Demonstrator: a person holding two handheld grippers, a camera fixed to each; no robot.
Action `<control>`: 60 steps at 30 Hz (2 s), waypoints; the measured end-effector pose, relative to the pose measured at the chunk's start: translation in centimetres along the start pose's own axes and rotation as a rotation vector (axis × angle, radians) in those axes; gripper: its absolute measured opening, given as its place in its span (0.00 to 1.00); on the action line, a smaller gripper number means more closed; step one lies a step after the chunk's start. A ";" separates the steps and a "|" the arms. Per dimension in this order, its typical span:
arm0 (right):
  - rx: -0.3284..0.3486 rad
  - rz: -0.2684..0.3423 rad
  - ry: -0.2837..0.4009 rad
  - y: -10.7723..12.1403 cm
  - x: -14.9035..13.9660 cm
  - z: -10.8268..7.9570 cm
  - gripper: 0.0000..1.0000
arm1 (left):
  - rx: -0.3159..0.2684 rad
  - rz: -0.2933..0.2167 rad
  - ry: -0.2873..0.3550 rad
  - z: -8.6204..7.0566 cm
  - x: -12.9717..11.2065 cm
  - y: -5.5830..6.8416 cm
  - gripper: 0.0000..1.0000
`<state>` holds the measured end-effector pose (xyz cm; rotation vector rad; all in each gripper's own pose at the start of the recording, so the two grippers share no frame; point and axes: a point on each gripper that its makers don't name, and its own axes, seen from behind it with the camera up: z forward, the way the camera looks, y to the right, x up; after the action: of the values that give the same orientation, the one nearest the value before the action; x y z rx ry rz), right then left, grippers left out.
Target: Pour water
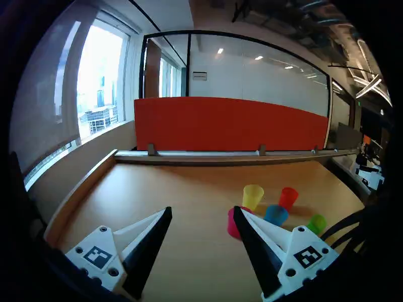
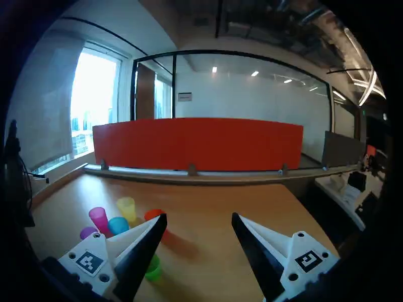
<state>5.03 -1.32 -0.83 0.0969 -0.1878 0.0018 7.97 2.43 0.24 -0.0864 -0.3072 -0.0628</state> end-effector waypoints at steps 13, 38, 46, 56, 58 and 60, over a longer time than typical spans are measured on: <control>-0.087 0.004 0.137 1.6 5.8 0.3 1.00 | 0.015 -0.024 0.142 -0.3 3.3 -1.9 0.90; -0.119 -0.064 0.121 1.9 6.6 -0.4 1.00 | 0.050 0.005 0.303 1.6 1.1 -1.4 0.90; -0.139 -0.059 0.113 2.0 5.1 0.0 1.00 | 0.066 0.014 0.325 2.6 -2.3 -2.4 0.90; -0.143 -0.049 0.111 0.7 2.7 0.8 0.99 | 0.070 -0.003 0.345 3.2 -6.5 -3.3 0.90; -0.145 -0.051 0.109 0.6 2.3 1.0 1.00 | 0.068 -0.009 0.352 3.2 -7.1 -3.4 0.90; -0.147 -0.054 0.109 0.4 2.0 1.1 1.00 | 0.066 -0.016 0.357 3.2 -7.6 -3.5 0.90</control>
<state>6.75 -1.08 0.64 -0.0443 -0.0761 -0.0600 -0.51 -0.41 1.25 -0.0059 0.0468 -0.0819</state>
